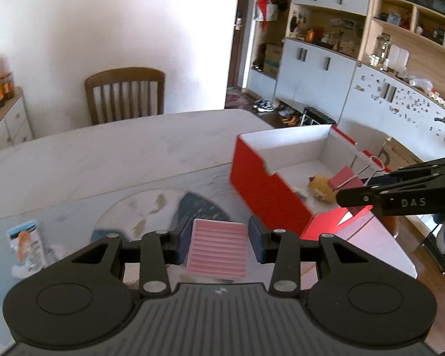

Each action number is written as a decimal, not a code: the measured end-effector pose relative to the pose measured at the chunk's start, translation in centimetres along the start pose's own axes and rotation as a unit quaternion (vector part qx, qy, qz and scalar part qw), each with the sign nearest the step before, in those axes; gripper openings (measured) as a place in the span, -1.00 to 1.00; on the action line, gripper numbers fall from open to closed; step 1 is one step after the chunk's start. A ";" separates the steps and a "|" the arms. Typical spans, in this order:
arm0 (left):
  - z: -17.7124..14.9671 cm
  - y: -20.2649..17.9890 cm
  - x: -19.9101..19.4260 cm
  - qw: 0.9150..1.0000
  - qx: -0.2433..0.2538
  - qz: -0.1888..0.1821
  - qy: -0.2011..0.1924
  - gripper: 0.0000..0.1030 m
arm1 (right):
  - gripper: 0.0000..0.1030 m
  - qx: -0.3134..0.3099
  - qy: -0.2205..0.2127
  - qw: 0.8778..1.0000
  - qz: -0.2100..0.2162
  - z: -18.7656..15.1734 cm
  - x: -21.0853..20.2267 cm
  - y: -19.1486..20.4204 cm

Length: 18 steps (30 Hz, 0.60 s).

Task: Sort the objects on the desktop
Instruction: 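Carry the pink sponge and pink binder clip with both tools over the red box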

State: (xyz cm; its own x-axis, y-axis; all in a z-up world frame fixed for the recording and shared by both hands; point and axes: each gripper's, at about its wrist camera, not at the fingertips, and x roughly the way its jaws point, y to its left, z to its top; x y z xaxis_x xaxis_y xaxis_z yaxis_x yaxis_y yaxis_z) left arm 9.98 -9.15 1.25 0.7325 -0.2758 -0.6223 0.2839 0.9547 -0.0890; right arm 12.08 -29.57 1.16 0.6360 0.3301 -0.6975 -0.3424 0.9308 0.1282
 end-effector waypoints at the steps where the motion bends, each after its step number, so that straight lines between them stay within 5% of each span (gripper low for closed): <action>1: 0.3 -0.5 0.3 1.000 0.004 -0.002 -0.001 -0.23 | -0.38 0.000 0.000 1.000 -0.001 0.2 0.0 -0.5; 18: 4.0 -8.0 5.6 0.998 0.060 -0.032 -0.004 -0.23 | -0.38 0.008 -0.002 1.000 -0.019 1.9 0.6 -7.9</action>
State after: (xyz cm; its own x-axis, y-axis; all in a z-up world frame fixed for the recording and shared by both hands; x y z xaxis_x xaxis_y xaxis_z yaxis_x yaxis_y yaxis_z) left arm 14.28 -18.76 1.65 0.7152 -0.3362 -0.6127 0.4013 0.9153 -0.0339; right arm 16.49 -36.45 1.11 0.6506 0.2947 -0.6999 -0.3075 0.9449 0.1121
